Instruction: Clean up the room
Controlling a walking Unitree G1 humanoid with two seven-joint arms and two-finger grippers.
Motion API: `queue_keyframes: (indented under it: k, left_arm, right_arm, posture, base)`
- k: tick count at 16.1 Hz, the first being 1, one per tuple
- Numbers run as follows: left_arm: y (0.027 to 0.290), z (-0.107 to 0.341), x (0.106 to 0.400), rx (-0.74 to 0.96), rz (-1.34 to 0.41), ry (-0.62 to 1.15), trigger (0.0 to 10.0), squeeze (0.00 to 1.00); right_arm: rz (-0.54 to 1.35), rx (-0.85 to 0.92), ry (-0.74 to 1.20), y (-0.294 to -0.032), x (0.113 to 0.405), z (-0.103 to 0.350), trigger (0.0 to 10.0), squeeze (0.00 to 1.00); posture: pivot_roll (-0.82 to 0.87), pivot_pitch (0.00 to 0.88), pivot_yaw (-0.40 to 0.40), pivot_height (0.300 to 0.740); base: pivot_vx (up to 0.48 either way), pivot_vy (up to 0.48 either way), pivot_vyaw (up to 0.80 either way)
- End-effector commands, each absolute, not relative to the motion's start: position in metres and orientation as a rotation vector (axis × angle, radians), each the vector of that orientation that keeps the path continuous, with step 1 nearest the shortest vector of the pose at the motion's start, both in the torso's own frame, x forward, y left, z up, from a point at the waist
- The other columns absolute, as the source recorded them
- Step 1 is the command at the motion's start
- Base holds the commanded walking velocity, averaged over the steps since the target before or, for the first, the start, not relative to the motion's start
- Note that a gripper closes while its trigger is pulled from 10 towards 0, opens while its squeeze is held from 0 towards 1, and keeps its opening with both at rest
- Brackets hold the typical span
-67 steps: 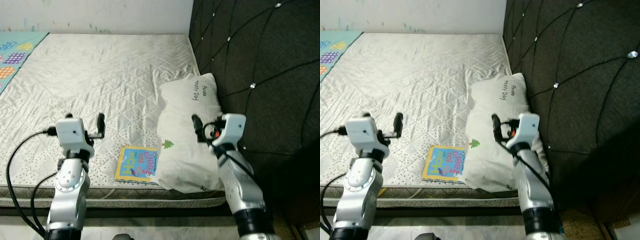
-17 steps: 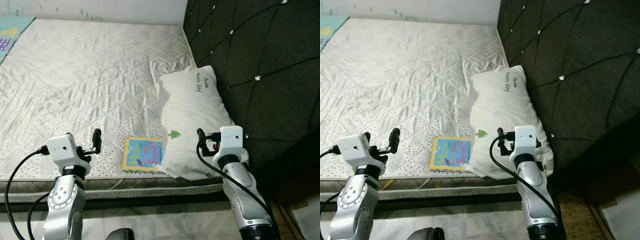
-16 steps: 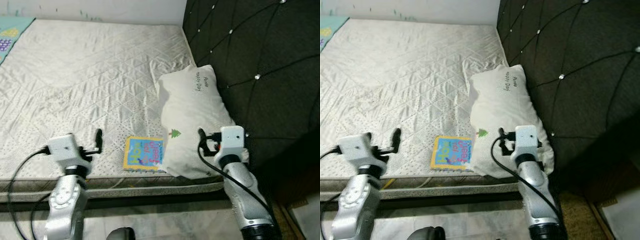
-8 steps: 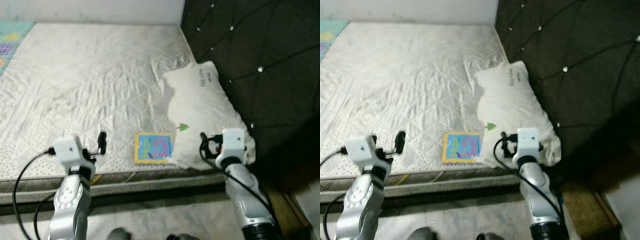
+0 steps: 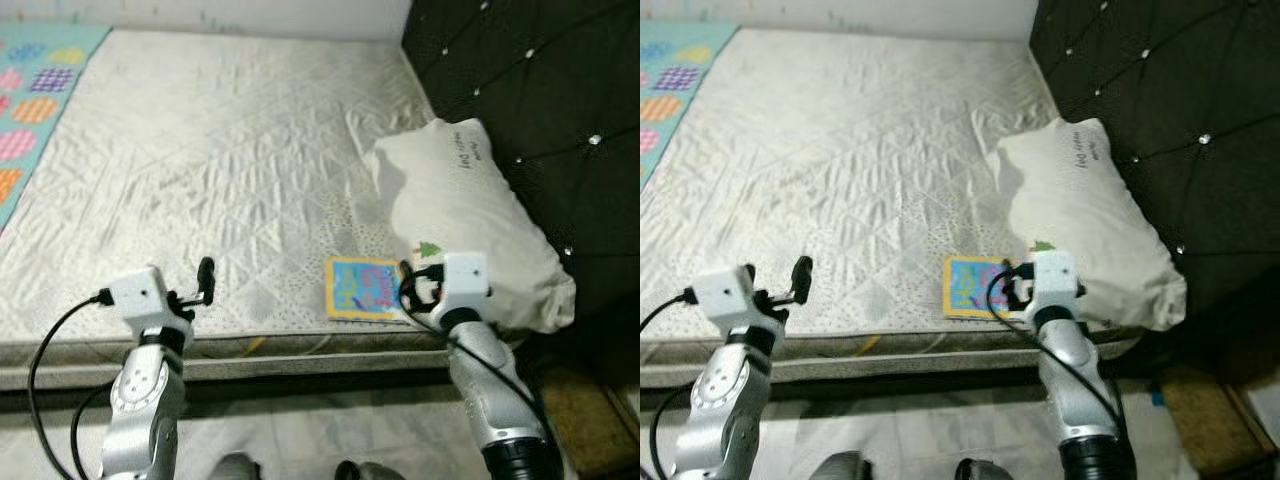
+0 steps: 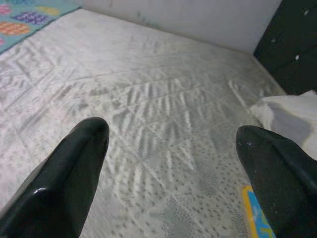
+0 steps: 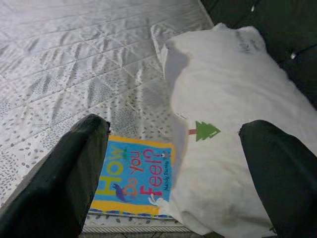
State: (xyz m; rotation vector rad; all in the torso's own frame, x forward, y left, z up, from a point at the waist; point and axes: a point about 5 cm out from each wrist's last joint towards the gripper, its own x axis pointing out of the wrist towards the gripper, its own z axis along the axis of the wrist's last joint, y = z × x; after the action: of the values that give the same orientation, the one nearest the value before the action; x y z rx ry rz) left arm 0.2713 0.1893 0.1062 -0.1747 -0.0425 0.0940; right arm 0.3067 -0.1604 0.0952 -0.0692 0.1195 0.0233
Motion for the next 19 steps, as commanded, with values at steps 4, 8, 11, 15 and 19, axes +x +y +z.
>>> queue_keyframes:
  k: [4, 8, 11, 15, 19]
  left_arm:
    - [0.196, 0.102, 0.268, -0.16, 0.124, -0.024, 10.0, 0.0]
    - [0.197, 0.102, 0.269, -0.156, 0.127, -0.021, 10.0, 0.0]
    - [0.197, 0.102, 0.269, -0.154, 0.125, -0.021, 10.0, 0.0]
    - [0.197, 0.102, 0.269, -0.15, 0.123, -0.02, 10.0, 0.0]
    - [0.197, 0.101, 0.269, -0.145, 0.125, -0.018, 10.0, 0.0]
  right_arm:
    - [0.054, -0.058, 0.126, -0.153, 0.308, 0.094, 10.0, 0.0]
    - [0.061, -0.056, 0.128, -0.151, 0.309, 0.094, 10.0, 0.0]
    - [0.063, -0.058, 0.126, -0.15, 0.311, 0.095, 10.0, 0.0]
    - [0.078, -0.054, 0.126, -0.148, 0.312, 0.095, 10.0, 0.0]
    - [0.106, -0.04, 0.127, -0.142, 0.314, 0.095, 10.0, 0.0]
  posture:
    - [0.12, 0.167, -0.079, 0.74]
    - [0.12, 0.168, -0.079, 0.74]
    - [0.12, 0.168, -0.079, 0.74]
    - [0.12, 0.165, -0.08, 0.74]
    - [0.13, 0.154, -0.086, 0.74]
  base:
    - [0.0, 0.48, 0.0]
    - [0.0, 0.48, 0.0]
    - [0.0, 0.48, 0.0]
    - [0.0, 0.48, 0.0]
    - [0.0, 0.48, 0.0]
